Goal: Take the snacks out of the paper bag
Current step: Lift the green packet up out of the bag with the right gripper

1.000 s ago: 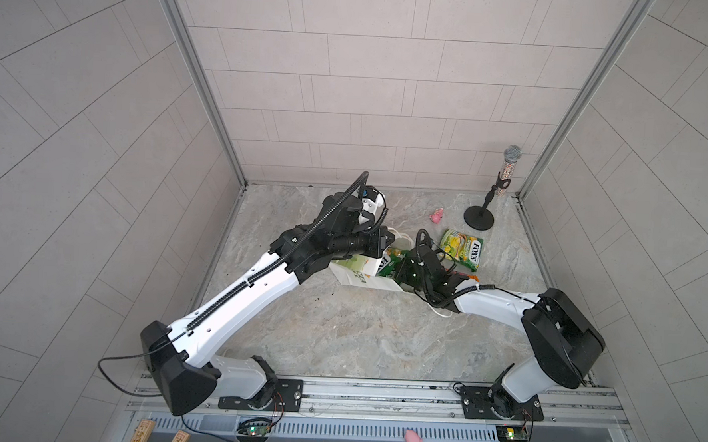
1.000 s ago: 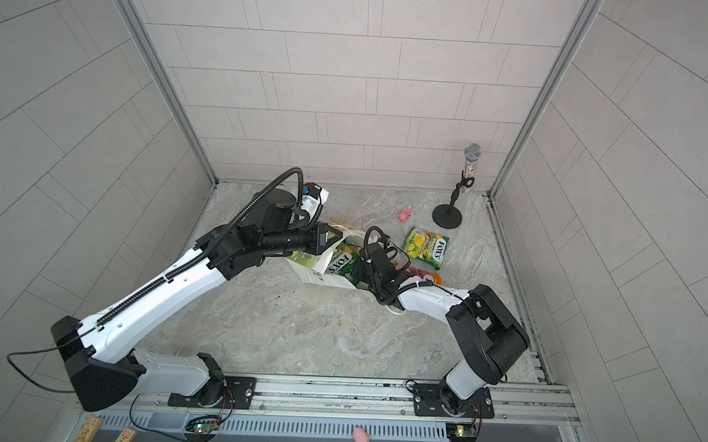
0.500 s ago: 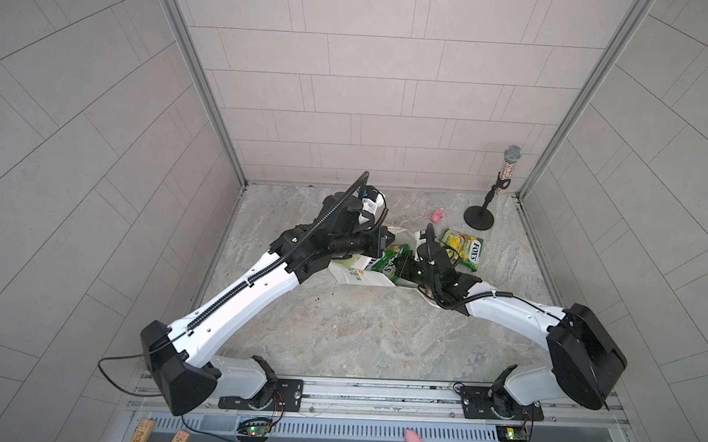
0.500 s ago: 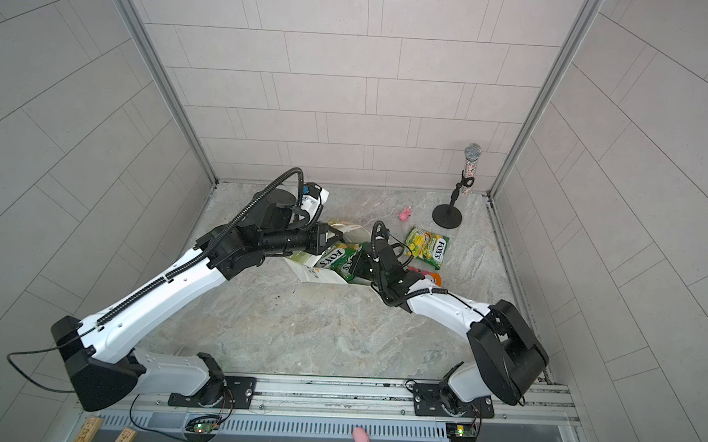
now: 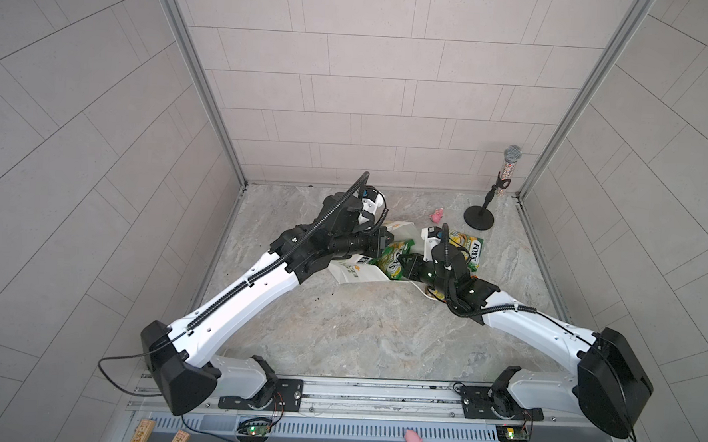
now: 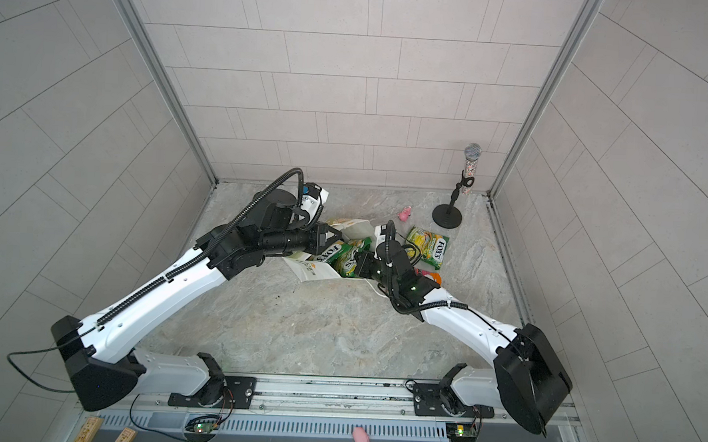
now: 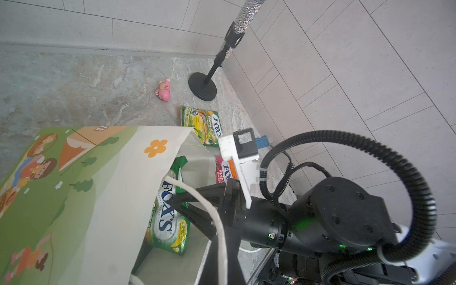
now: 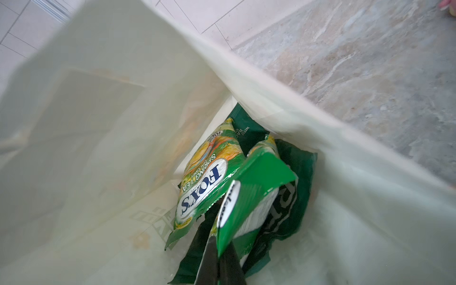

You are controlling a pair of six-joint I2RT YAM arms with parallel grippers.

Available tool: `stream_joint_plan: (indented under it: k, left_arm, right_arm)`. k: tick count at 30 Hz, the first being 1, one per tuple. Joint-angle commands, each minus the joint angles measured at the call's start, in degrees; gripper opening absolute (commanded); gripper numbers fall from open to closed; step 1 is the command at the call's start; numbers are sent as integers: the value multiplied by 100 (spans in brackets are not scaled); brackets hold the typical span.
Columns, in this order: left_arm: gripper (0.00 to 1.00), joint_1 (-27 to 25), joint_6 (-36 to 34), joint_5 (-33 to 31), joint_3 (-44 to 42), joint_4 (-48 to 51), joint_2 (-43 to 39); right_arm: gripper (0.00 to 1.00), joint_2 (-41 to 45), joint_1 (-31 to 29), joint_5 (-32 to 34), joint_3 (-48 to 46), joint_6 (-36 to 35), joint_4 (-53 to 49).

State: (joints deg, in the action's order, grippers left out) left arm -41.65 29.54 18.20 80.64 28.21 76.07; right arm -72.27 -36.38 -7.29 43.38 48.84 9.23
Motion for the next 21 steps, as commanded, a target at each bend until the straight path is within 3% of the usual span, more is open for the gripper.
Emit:
stream_joint_plan:
  k: [1, 21]
  left_arm:
    - [0, -19, -89, 43, -40, 61, 0]
    - [0, -19, -62, -112, -101, 36, -14]
  right_arm:
    - [0, 370, 51, 18, -53, -110, 303]
    - [0, 1565, 491, -613, 297, 127, -124]
